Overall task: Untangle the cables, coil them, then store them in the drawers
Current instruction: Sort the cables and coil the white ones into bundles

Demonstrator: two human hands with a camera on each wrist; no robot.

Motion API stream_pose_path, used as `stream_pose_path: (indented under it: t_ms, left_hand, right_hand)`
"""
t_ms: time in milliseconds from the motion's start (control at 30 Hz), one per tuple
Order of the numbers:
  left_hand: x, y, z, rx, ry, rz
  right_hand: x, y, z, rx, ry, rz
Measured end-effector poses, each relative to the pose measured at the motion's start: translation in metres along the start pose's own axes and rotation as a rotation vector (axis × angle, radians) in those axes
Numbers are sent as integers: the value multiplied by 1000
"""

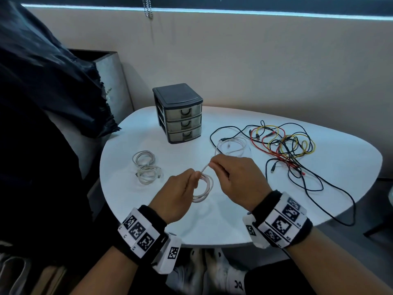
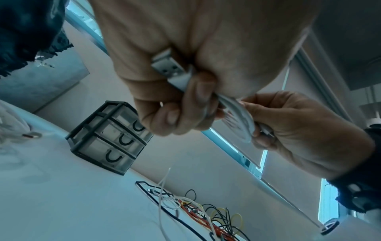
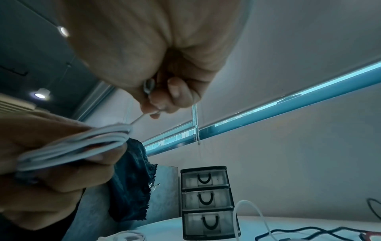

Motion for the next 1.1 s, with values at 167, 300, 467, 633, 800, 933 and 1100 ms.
stream_pose_path:
  t_ms: [167, 300, 467, 633, 800, 933, 1100]
  left_hand:
    - [4, -3, -10, -73, 114, -9]
    - [7, -4, -8, -360, 255, -115]
    - [9, 1, 2, -617, 341, -237]
    - [11, -5, -7, -428, 339, -147]
    - [12, -3, -9, -545, 322, -169]
    - [13, 7, 1, -718, 417, -297]
    - [13, 4, 1, -527, 514, -86]
  right_hand:
    - [1, 4, 3, -54, 54, 10]
    - [0, 2, 14, 169, -170, 265]
    - [-5, -7, 21, 813, -297, 735]
    - [-6, -13, 16, 1076, -302, 823]
    - [-4, -15, 20, 1342, -449, 903]
    - [-9, -28, 33, 1540, -554, 1003]
    - [-16, -30, 34, 1510, -641, 893]
Point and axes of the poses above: each hand's wrist, its own x-axis towards the middle knuckle, its own z-axis out of the palm, y = z × x, the point moved 2 cm from there along x, towards the middle knuckle, and after that the axes turned 13 degrees about z, right-handed, at the moved point
